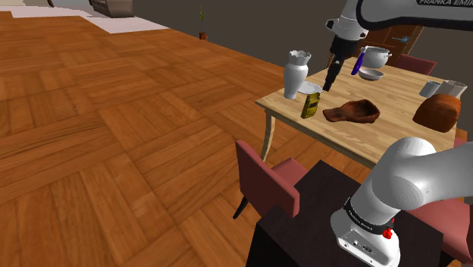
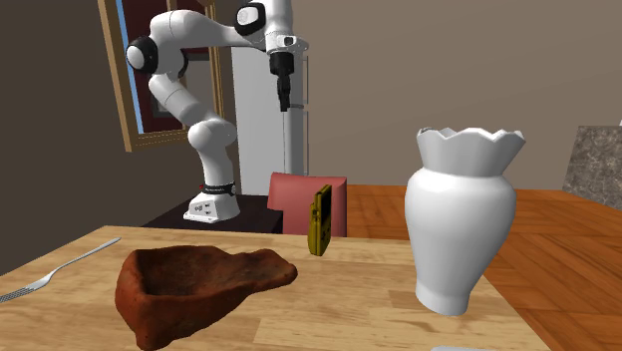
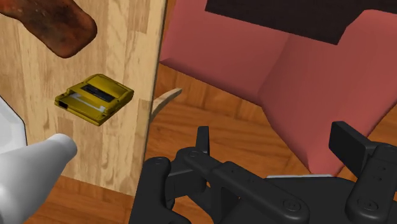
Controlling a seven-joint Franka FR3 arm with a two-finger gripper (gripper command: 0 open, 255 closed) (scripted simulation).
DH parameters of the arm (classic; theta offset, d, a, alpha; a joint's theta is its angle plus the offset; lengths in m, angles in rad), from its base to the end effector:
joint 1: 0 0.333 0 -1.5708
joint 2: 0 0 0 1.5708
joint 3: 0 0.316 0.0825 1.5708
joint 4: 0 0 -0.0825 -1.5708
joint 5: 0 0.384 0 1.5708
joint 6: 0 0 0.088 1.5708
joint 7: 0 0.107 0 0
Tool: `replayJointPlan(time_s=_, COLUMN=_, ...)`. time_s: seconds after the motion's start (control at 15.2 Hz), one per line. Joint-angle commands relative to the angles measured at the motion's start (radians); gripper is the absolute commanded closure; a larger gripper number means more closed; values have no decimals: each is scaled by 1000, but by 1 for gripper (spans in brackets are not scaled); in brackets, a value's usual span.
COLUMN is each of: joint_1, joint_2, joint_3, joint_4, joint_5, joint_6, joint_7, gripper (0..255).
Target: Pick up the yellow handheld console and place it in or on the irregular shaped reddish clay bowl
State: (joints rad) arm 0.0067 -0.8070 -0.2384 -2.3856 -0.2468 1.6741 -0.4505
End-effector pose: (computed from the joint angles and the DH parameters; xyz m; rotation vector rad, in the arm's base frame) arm 0.3003 -0.1167 0.5832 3.0103 0.4537 0.0842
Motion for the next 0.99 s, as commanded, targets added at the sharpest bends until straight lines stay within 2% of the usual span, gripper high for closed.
replayJointPlan(time_s=0.0, joint_1=1, joint_2=25, joint_3=-65, joint_4=-6, joint_5=-30, joint_6=37, joint_7=-85, gripper=0)
replayJointPlan(time_s=0.53, joint_1=44, joint_2=206, joint_3=-315, joint_4=62, joint_5=-88, joint_6=170, joint_7=-405, gripper=0)
replayJointPlan(time_s=0.73, joint_1=80, joint_2=303, joint_3=-416, joint_4=113, joint_5=-77, joint_6=221, joint_7=-533, gripper=0)
replayJointPlan(time_s=0.92, joint_1=128, joint_2=420, joint_3=-523, joint_4=177, joint_5=-36, joint_6=270, joint_7=-674, gripper=0)
